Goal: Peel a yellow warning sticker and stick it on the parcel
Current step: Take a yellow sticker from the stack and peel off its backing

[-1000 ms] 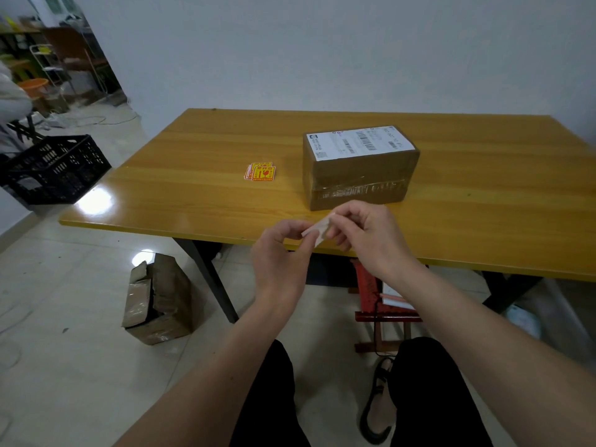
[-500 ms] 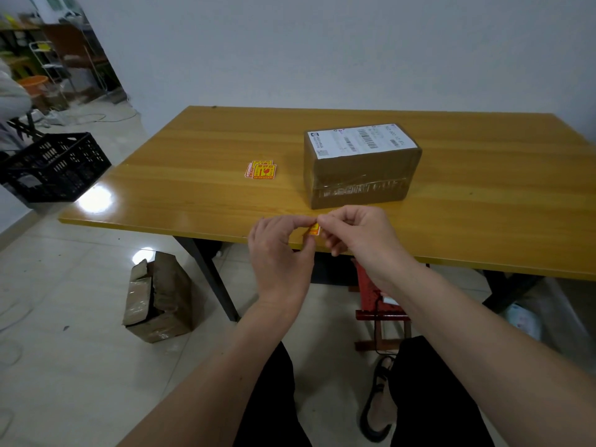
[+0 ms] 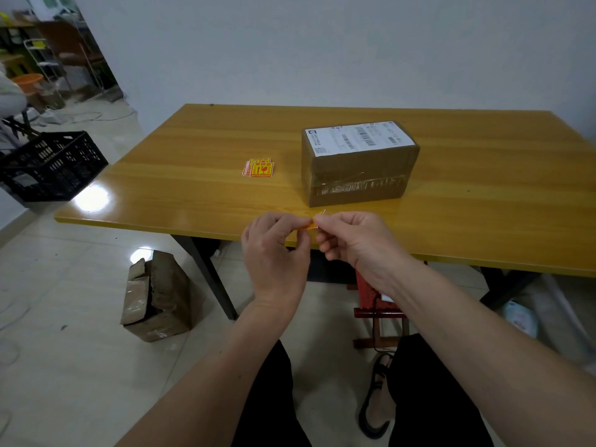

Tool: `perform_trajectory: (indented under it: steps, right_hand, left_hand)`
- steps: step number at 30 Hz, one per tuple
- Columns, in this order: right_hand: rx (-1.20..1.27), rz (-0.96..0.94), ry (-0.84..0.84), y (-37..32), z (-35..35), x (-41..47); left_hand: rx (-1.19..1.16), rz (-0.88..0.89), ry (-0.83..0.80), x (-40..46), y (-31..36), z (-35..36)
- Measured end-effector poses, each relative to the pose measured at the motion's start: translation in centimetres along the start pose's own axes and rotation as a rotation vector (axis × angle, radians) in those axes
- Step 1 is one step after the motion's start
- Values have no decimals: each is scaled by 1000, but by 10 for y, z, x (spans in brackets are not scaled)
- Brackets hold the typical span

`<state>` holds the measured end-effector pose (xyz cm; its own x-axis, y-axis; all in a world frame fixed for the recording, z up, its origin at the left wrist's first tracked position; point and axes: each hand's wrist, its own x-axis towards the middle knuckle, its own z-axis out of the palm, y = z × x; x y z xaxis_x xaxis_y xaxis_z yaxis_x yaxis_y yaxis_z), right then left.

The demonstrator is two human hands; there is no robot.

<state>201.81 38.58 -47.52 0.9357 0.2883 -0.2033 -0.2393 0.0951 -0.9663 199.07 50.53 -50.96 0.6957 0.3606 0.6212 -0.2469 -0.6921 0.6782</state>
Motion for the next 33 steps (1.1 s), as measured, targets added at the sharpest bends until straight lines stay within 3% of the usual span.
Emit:
perform_trajectory:
  steps: [10,21,27,33]
  right_hand:
    - [-14,-23,-62,0,-1,1]
    - [-46,-32,10,2,2,3]
    - [-31,-19,7,4,-2,3]
    - [32,-26,18,2,-3,3]
  left_hand:
    - [-38,-26,-22,-2,-3,1]
    - [78,42,19,-3,-4,1]
    - [1,-27,-40,-4,-5,2]
    - [-62,-8,3,-6,-5,-2]
